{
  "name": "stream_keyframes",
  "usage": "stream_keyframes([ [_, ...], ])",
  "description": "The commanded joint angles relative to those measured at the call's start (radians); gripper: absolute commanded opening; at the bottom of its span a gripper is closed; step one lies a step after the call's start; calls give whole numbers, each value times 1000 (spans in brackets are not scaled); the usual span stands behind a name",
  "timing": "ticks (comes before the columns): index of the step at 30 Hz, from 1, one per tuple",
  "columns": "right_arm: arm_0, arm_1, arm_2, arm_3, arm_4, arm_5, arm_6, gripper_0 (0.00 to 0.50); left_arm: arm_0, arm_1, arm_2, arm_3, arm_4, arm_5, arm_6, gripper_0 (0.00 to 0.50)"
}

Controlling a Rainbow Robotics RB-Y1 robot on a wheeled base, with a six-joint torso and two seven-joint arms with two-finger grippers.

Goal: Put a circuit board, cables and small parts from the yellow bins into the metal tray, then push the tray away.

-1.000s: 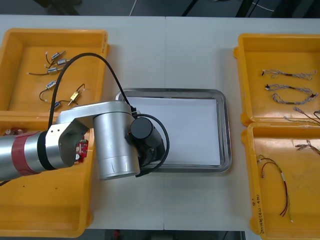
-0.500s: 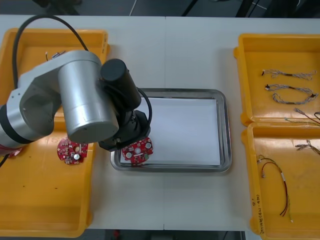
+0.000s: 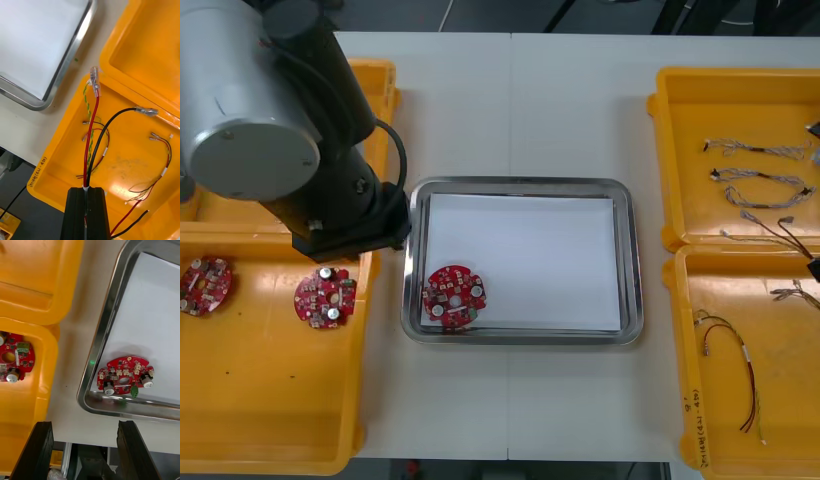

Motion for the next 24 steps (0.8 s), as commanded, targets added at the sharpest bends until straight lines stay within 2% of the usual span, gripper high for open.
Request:
stream_keyframes([
  [1, -157, -19, 143, -22, -20, 5, 25, 0, 46, 44, 144, -22, 22, 25, -109, 500],
  [6, -301, -2, 281, -29, -18, 5, 34, 0, 89, 61, 194, -21, 5, 39, -192, 500],
  [13, -596, 47, 596, -36, 33, 8, 43, 0, 136, 92, 239, -5, -13, 36, -303, 500],
  [18, -822, 118, 830, -25, 62, 10, 40, 0, 176, 113, 292, 12, -12, 34, -398, 500],
  [24, -981, 224, 990, 37, 72, 13, 61, 0, 182, 128, 328, 67, -12, 30, -505, 500],
])
